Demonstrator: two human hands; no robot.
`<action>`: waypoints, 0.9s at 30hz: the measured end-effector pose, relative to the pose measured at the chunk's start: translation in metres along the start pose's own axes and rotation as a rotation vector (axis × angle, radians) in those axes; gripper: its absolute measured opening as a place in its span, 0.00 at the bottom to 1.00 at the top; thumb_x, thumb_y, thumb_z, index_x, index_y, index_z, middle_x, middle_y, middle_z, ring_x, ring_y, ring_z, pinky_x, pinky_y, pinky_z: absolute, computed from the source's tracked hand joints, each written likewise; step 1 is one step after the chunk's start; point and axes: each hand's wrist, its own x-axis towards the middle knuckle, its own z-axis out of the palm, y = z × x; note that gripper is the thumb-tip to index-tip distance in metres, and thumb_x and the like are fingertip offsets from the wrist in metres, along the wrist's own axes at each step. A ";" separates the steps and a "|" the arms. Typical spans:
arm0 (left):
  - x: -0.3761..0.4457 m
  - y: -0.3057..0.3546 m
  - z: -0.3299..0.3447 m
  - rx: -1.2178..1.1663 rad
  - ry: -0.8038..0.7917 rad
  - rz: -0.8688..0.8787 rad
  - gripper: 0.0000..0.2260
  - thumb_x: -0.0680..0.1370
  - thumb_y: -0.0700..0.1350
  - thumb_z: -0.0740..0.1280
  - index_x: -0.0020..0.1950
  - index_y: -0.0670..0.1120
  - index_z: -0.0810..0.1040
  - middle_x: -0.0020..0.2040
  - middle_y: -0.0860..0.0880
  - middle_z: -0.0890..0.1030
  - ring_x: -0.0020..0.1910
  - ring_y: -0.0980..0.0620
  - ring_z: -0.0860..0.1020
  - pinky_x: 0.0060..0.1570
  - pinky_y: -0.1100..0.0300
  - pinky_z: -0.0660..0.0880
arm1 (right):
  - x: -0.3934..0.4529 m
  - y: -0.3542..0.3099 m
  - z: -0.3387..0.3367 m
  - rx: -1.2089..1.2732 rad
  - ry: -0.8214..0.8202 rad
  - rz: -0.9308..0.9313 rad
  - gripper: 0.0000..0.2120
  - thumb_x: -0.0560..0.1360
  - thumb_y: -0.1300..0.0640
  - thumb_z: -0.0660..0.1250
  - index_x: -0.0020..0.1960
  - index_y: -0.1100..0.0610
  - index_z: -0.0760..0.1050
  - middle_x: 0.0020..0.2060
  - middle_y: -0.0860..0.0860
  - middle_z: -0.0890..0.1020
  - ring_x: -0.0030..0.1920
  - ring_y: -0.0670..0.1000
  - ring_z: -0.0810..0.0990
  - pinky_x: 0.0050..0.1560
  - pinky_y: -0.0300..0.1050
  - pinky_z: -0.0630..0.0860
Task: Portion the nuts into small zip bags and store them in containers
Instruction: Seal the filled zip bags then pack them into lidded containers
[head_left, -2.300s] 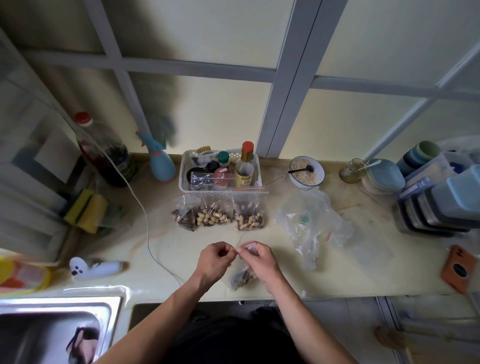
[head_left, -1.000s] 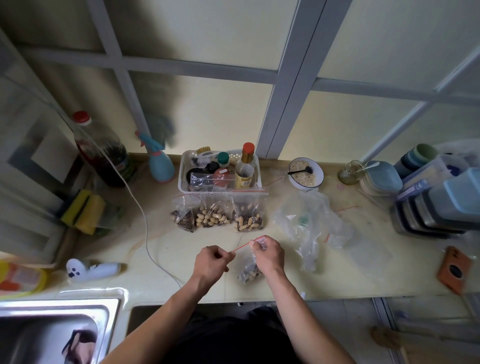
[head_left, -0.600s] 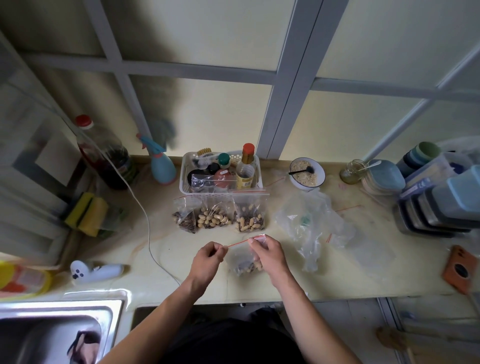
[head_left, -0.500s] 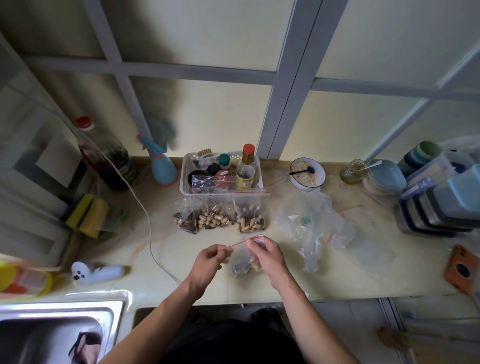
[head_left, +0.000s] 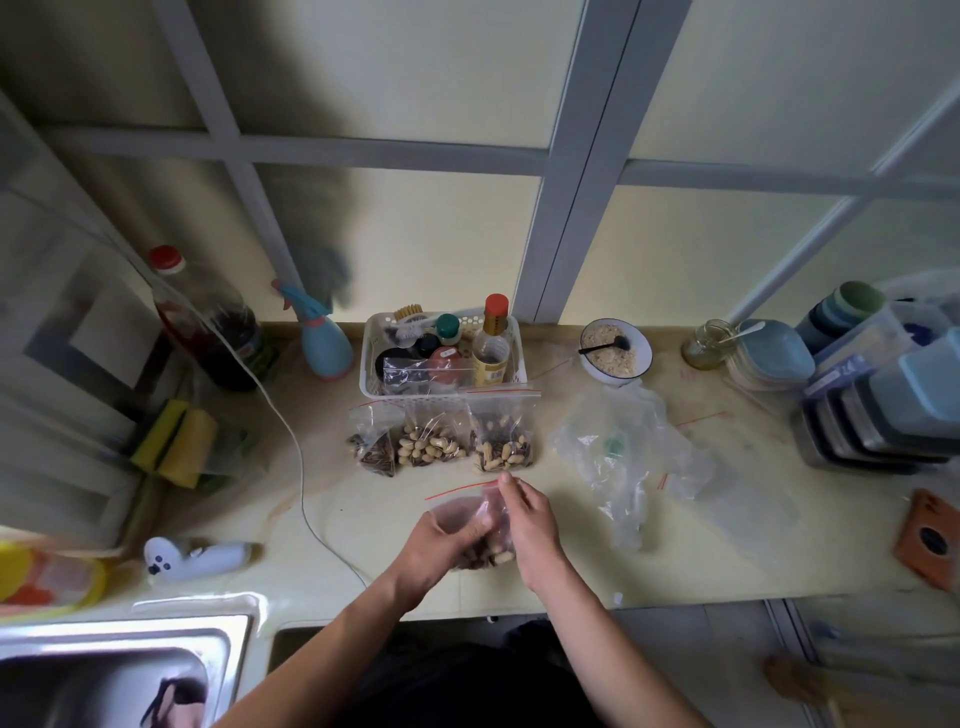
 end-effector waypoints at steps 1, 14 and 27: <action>0.003 -0.002 0.003 0.048 0.064 0.011 0.15 0.82 0.54 0.65 0.53 0.45 0.84 0.49 0.41 0.85 0.48 0.49 0.83 0.50 0.59 0.79 | 0.000 0.002 0.001 -0.003 0.026 0.003 0.17 0.83 0.47 0.64 0.47 0.59 0.84 0.35 0.50 0.85 0.30 0.48 0.79 0.29 0.41 0.72; 0.016 0.003 0.016 0.492 0.694 0.192 0.22 0.86 0.54 0.49 0.36 0.50 0.69 0.31 0.51 0.75 0.32 0.55 0.75 0.35 0.52 0.69 | -0.018 0.021 0.043 -0.818 0.243 -0.391 0.22 0.86 0.46 0.52 0.58 0.55 0.82 0.48 0.57 0.87 0.53 0.63 0.82 0.52 0.54 0.74; 0.026 -0.005 0.006 0.368 0.697 0.055 0.26 0.86 0.55 0.50 0.36 0.41 0.71 0.26 0.46 0.77 0.29 0.48 0.77 0.34 0.54 0.70 | -0.006 0.020 0.042 -0.924 0.215 -0.457 0.22 0.86 0.49 0.53 0.50 0.58 0.82 0.41 0.58 0.86 0.45 0.63 0.83 0.44 0.53 0.74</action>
